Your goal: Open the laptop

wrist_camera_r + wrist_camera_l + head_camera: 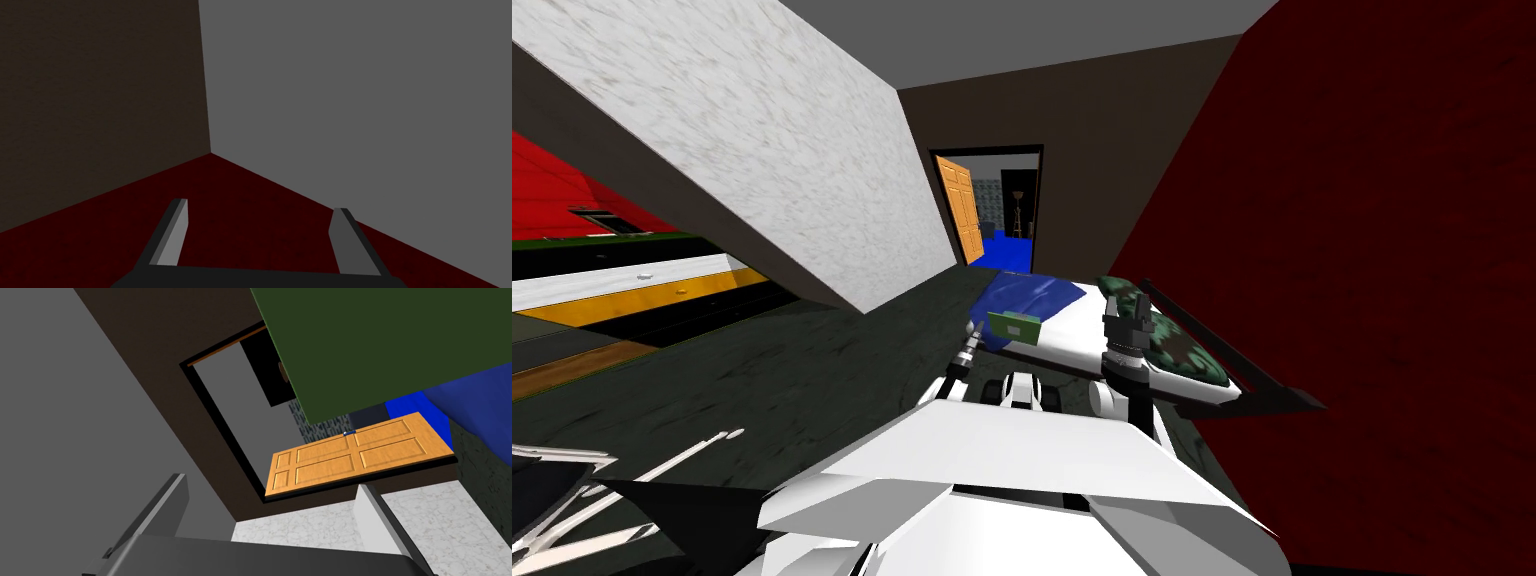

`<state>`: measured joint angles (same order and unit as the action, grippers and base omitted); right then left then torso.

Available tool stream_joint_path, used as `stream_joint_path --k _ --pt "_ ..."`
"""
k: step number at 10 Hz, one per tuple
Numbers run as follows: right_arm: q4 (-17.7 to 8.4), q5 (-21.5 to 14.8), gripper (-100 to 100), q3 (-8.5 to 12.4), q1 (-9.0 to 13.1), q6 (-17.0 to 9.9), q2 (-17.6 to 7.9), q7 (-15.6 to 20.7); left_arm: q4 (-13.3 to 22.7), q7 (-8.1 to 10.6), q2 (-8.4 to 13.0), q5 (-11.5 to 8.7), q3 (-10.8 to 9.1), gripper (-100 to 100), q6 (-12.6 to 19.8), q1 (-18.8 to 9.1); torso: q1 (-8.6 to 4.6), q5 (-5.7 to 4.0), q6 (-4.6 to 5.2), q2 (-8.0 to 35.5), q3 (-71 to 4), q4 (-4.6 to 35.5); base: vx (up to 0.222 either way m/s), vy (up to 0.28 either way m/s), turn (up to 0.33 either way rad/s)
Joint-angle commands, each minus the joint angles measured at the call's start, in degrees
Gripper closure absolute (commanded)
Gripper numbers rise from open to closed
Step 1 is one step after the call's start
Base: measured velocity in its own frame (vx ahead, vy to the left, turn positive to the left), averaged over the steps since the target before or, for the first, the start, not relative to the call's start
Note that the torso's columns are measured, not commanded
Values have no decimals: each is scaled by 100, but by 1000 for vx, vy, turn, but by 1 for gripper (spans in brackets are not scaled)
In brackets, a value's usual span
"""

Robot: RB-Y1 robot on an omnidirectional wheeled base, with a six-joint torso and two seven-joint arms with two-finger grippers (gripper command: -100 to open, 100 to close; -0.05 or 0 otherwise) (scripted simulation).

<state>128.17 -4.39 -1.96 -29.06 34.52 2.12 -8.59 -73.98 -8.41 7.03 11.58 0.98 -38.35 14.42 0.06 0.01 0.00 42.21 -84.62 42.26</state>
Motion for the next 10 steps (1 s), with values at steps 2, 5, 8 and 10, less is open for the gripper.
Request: stream_joint_path --k 2,5,8,10 --pt "0 0 0 0 0 0 0 0 375 -117 -30 49 27 -100 3 -113 -6 -1 0 2 1 1 126 19 -25" --pt "0 0 0 0 1 0 0 0 722 -195 -16 83 40 -100 -13 -222 -5 -1 0 18 12 6 77 20 -31" --pt "0 0 0 0 0 0 0 0 840 -222 3 101 51 -100 3 -257 -4 -1 0 1 0 0 86 16 -23" --pt "0 0 0 -1 1 0 1 0 822 -211 20 94 40 -100 72 -319 -20 -5 2 13 10 5 55 -22 -20"
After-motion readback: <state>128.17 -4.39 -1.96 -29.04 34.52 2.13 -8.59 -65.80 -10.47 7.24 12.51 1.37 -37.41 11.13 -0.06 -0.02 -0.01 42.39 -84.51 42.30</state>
